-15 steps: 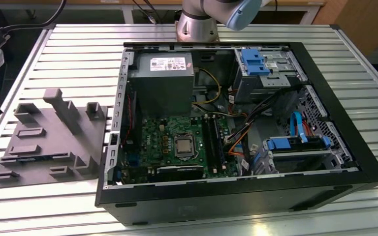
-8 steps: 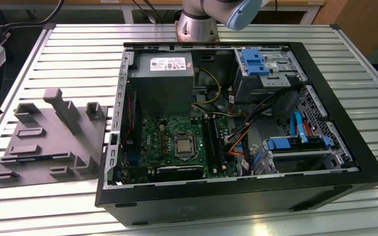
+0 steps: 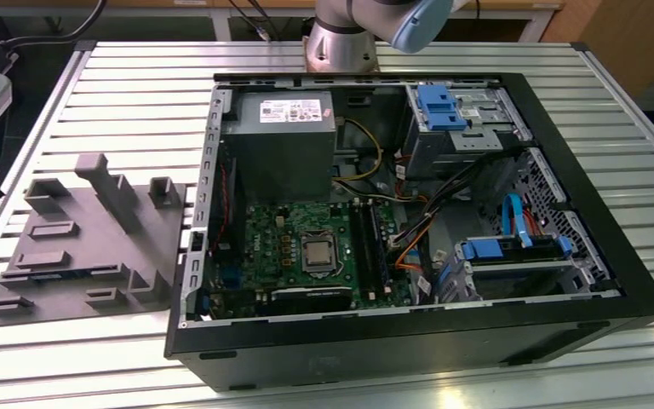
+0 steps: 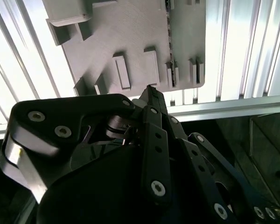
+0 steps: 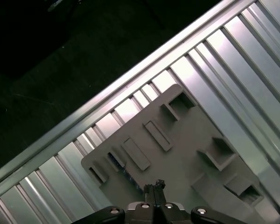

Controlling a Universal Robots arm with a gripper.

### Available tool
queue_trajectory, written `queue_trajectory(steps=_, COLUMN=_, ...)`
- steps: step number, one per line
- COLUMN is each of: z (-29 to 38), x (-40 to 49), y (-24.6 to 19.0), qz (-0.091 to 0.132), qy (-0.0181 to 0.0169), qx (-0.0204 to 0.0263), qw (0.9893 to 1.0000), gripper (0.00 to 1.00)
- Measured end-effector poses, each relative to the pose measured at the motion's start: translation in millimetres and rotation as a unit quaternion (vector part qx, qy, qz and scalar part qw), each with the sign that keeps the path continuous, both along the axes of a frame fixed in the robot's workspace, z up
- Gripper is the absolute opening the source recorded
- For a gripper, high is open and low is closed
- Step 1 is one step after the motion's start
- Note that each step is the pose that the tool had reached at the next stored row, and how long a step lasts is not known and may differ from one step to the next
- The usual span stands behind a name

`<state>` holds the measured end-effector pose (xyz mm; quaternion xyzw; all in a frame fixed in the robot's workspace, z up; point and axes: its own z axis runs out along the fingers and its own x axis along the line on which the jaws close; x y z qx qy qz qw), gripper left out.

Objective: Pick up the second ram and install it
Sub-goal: 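Pick up the second ram and move it above second insertion slot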

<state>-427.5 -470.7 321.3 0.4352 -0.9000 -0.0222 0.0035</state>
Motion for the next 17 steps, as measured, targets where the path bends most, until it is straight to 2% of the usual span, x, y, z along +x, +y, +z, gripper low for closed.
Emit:
queue_trajectory(steps=8, z=0.0, x=0.0, y=0.0, qz=0.030, qy=0.0000, qx=0.0000, qw=0.9996, gripper=0.11)
queue_trajectory(steps=17, z=0.0, x=0.0, y=0.0, qz=0.063, qy=0.0000, qx=0.0000, qw=0.9980, gripper=0.11)
